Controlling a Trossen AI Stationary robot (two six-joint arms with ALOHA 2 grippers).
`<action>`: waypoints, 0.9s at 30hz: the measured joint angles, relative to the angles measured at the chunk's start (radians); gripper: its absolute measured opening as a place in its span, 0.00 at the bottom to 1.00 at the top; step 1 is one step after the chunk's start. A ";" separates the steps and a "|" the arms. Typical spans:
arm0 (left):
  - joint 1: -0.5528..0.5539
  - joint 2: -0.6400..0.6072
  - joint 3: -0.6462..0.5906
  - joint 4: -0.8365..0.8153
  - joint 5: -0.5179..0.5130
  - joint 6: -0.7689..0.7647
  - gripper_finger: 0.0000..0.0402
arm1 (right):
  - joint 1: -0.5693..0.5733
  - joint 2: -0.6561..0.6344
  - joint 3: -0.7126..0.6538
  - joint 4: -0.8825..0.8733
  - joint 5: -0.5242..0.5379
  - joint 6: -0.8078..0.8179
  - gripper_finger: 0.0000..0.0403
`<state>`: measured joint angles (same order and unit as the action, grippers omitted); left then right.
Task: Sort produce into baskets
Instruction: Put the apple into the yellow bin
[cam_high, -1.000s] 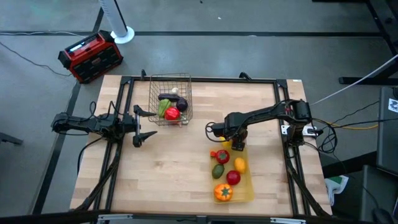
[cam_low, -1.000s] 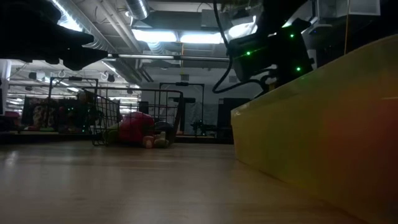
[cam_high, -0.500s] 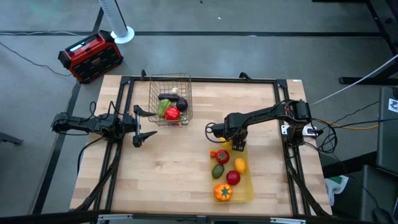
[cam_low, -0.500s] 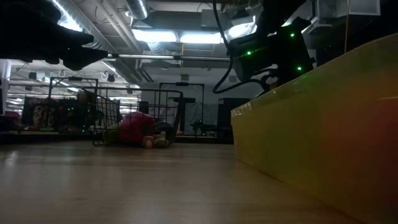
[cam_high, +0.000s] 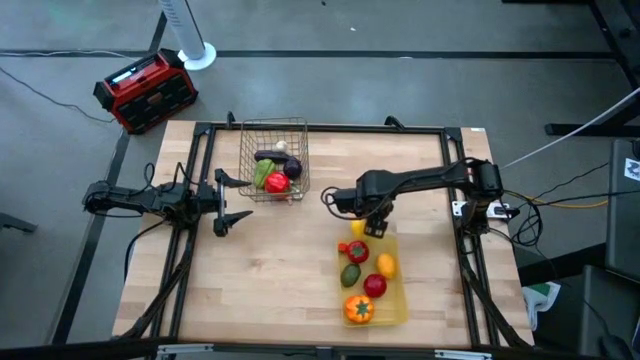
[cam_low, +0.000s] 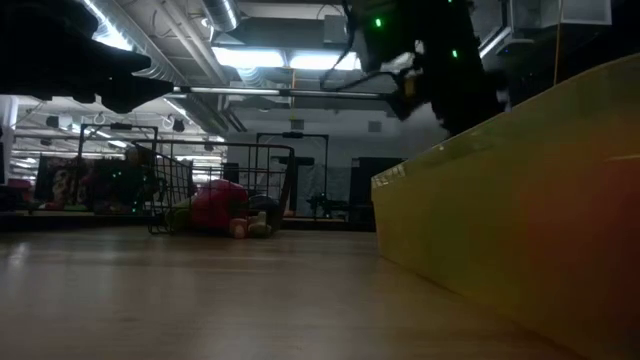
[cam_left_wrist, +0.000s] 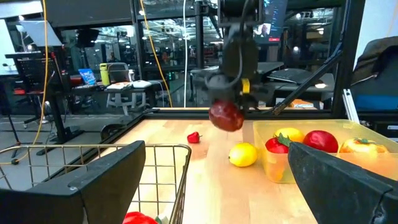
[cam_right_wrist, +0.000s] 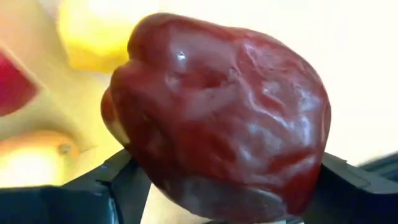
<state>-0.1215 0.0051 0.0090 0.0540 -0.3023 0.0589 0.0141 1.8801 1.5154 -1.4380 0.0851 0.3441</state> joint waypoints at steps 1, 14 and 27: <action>0.000 0.000 0.000 0.000 0.000 0.000 0.98 | 0.006 0.000 0.020 -0.020 -0.002 0.020 0.77; 0.000 0.000 0.000 0.000 0.000 0.000 0.98 | 0.236 0.001 0.108 0.048 -0.053 0.148 0.78; 0.000 0.000 0.000 0.000 0.000 0.000 0.98 | 0.483 0.004 0.073 0.290 -0.069 0.209 0.78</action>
<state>-0.1217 0.0051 0.0090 0.0540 -0.3023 0.0591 0.4968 1.8839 1.5887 -1.1483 0.0158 0.5530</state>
